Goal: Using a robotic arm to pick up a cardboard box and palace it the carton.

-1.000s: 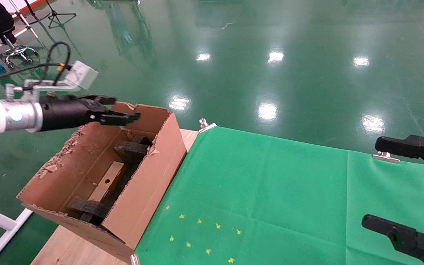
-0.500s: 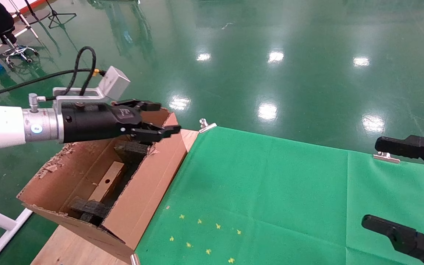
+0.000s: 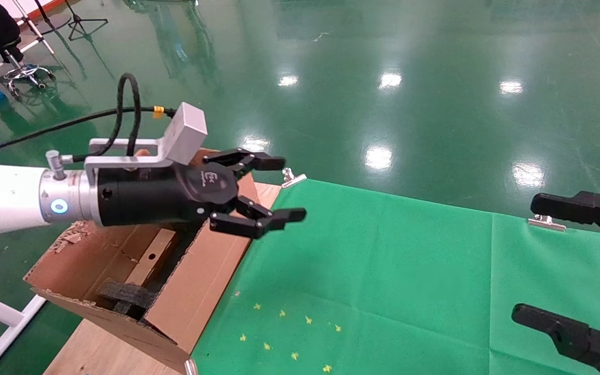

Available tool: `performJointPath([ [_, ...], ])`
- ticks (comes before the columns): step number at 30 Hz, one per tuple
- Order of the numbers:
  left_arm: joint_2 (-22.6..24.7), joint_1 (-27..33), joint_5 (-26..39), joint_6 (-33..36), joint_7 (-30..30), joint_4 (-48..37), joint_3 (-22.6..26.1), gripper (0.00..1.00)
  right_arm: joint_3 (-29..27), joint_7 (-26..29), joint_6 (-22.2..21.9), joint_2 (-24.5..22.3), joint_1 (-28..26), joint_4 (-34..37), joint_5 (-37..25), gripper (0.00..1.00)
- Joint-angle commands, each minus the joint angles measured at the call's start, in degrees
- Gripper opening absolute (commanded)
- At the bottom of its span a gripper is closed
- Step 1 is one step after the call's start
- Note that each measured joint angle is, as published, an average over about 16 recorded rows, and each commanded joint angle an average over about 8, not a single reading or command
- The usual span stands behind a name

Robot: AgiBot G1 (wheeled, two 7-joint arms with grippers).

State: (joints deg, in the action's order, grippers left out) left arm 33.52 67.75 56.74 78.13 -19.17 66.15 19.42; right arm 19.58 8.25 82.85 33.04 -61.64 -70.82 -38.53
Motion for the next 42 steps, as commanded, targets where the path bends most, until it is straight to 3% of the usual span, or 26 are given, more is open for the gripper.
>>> performJointPath([
  [1, 0.2, -0.82, -1.97, 1.0, 1.11, 0.98, -0.45, 1.0, 0.0, 0.0, 0.0, 0.0, 0.0, 0.0, 0.0, 1.0],
  [19, 1.59, -6.57, -15.85, 8.06, 8.81, 7.92, -3.62, 1.0, 0.0, 0.0, -0.01, 0.0, 0.01, 0.01, 0.0, 1.0],
  [42, 1.57, -6.41, -15.36, 7.78, 8.56, 7.63, -3.53, 1.0, -0.01, 0.0, -0.02, -0.01, 0.01, 0.01, 0.01, 1.0],
])
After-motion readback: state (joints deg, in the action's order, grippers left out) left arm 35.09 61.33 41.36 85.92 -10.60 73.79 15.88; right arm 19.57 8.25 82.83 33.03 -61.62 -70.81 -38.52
